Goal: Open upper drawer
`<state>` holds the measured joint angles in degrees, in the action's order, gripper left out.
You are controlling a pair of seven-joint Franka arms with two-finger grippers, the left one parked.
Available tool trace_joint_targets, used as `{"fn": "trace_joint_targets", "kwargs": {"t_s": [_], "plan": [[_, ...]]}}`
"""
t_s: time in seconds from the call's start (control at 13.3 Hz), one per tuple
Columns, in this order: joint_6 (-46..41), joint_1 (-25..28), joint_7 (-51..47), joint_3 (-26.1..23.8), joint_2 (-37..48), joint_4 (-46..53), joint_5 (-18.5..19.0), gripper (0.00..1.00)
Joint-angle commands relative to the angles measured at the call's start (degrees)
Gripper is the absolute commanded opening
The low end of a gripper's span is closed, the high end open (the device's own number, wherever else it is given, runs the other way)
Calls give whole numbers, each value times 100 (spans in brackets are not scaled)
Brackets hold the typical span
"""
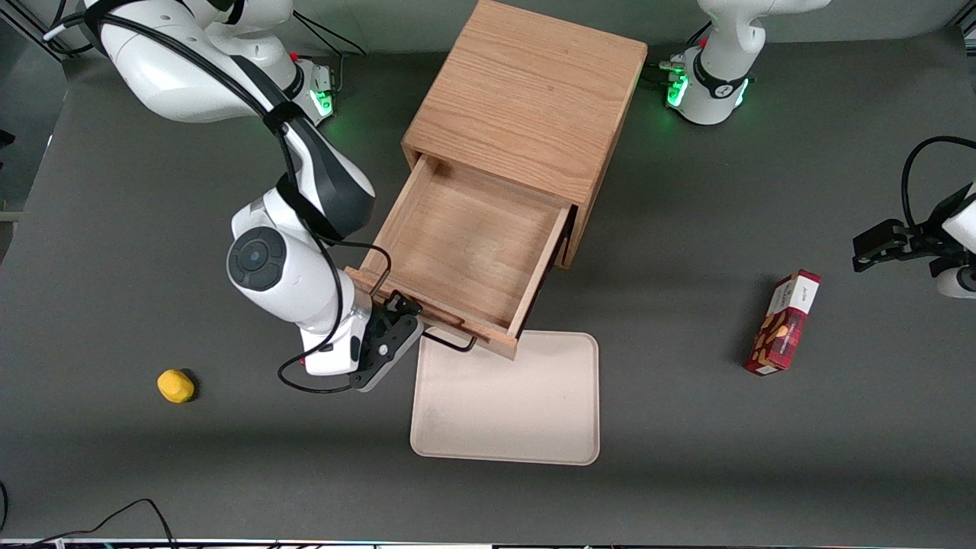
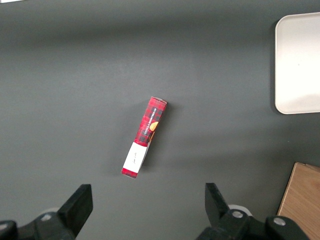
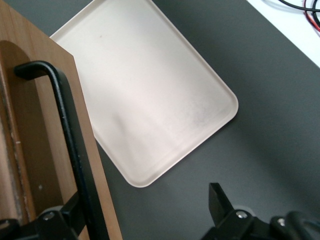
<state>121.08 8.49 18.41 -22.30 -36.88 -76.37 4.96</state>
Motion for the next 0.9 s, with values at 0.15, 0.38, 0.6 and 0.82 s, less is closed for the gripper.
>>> {"fn": "trace_joint_targets", "kwargs": {"t_s": [0.15, 0.38, 0.6, 0.82], "plan": [[47, 65, 207, 209, -65, 210, -337, 100], [56, 82, 172, 217, -83, 280, -916, 100], [-14, 30, 181, 217, -56, 403, -1426, 100], [-15, -23, 164, 217, 22, 447, -1848, 100]]}}
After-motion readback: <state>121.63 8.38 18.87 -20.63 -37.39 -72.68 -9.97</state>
